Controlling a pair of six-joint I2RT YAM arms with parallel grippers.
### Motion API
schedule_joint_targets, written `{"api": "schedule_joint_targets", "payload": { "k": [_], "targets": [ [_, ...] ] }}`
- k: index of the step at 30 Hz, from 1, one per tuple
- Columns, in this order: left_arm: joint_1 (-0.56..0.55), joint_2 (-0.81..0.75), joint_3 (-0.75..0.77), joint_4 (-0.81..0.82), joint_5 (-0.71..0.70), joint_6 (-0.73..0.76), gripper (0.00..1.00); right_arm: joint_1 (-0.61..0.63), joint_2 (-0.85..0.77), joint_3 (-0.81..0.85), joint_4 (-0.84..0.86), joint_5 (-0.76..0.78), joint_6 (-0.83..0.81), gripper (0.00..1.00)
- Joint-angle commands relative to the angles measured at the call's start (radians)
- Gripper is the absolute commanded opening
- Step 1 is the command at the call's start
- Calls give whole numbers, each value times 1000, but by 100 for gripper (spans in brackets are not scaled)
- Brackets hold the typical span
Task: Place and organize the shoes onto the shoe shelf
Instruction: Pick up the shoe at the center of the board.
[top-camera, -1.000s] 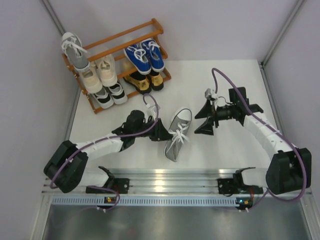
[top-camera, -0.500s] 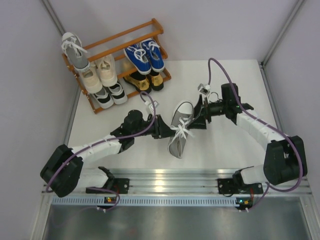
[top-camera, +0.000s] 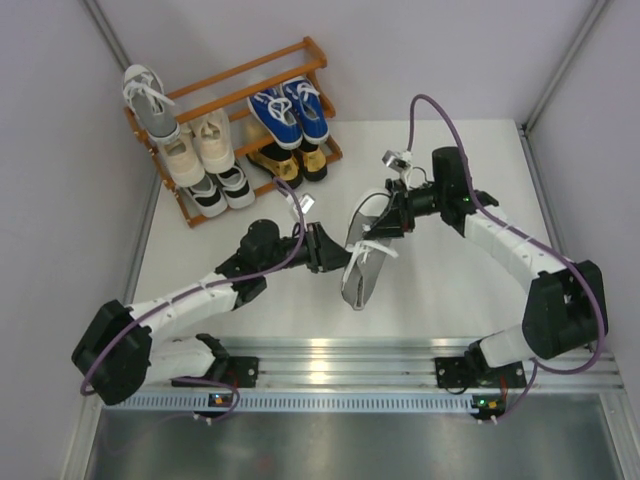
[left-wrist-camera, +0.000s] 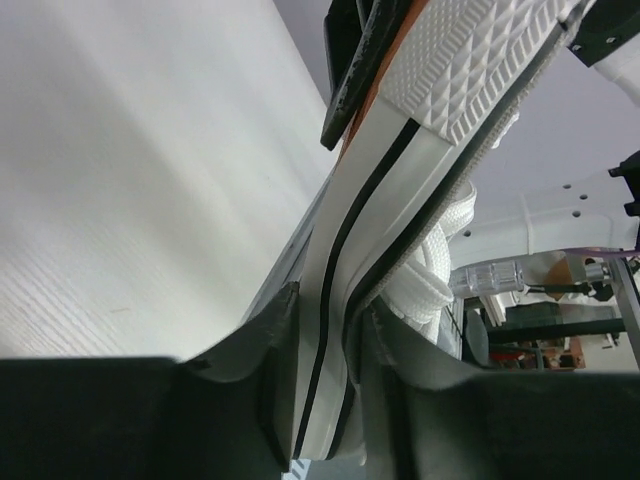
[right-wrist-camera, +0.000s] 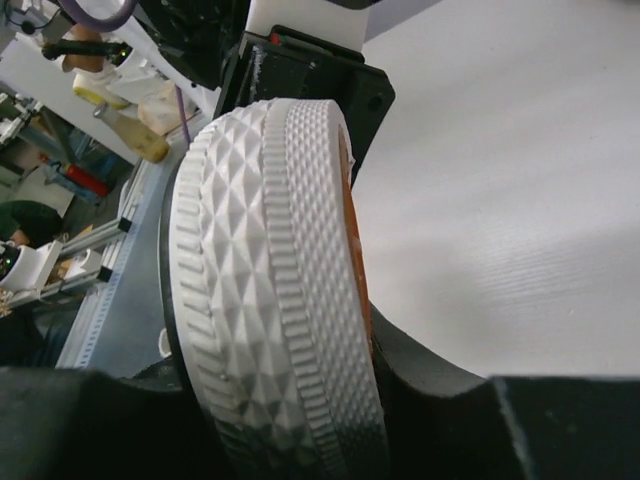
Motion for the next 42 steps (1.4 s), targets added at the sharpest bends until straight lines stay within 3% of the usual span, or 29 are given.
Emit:
{"api": "schedule_joint_targets", "payload": {
  "k": [1,5,8,11,15,22,30,34,42],
  "targets": [
    [-4,-98,15,122,-94,-14,39,-14,-37,77,34,-59,13,0],
    [-6,-195,-30,122,-188,11,71,-38,-54,106,40,-50,56,0],
    [-10,-264,-73,122,-235,26,78,-69,-62,130,110,-30,171,0],
    [-26,-325,-120,121,-310,32,88,-96,-64,123,297,27,359,0],
    [-136,-370,-160,116,-474,133,98,-116,-24,117,464,96,587,0],
    [-352,-322,-91,6,-841,442,98,-115,5,110,475,157,688,0],
    [-363,-204,-54,35,-817,416,98,-110,2,31,647,142,842,0],
    [-363,-181,-59,124,-828,399,98,-100,6,7,745,133,924,0],
    [-363,-181,-50,156,-840,319,94,-97,6,-16,762,131,912,0]
  ]
}}
